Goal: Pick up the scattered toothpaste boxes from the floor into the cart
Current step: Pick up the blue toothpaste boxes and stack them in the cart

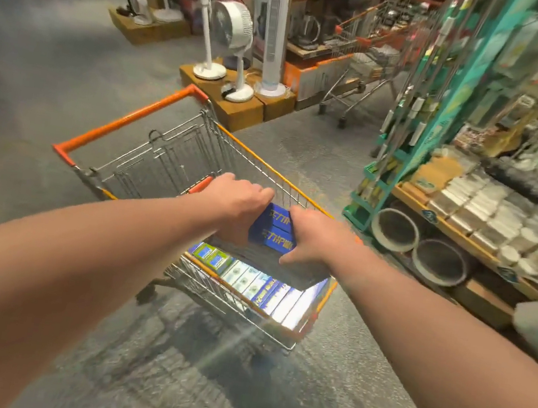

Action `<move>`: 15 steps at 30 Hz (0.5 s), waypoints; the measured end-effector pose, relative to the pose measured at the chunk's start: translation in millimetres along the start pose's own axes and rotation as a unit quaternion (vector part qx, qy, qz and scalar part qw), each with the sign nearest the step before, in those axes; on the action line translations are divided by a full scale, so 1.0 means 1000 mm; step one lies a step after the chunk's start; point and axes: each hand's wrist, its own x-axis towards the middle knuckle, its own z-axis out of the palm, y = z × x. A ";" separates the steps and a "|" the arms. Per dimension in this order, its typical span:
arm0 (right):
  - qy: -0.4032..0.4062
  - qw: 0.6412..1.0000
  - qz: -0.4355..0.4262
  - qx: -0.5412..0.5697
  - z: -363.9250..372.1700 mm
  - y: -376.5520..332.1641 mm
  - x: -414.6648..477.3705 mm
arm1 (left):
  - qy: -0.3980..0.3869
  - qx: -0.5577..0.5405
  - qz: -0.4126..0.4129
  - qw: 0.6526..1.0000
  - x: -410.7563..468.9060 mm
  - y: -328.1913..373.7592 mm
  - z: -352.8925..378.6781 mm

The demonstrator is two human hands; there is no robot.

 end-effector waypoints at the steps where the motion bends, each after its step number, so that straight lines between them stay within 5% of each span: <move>1: -0.004 1.000 0.007 0.002 0.003 -0.003 0.008 | 0.006 -0.003 0.008 1.000 0.004 -0.008 0.008; 15: -0.020 0.996 0.080 0.034 0.026 0.035 0.150 | -0.039 -0.003 0.059 0.998 0.140 -0.093 0.082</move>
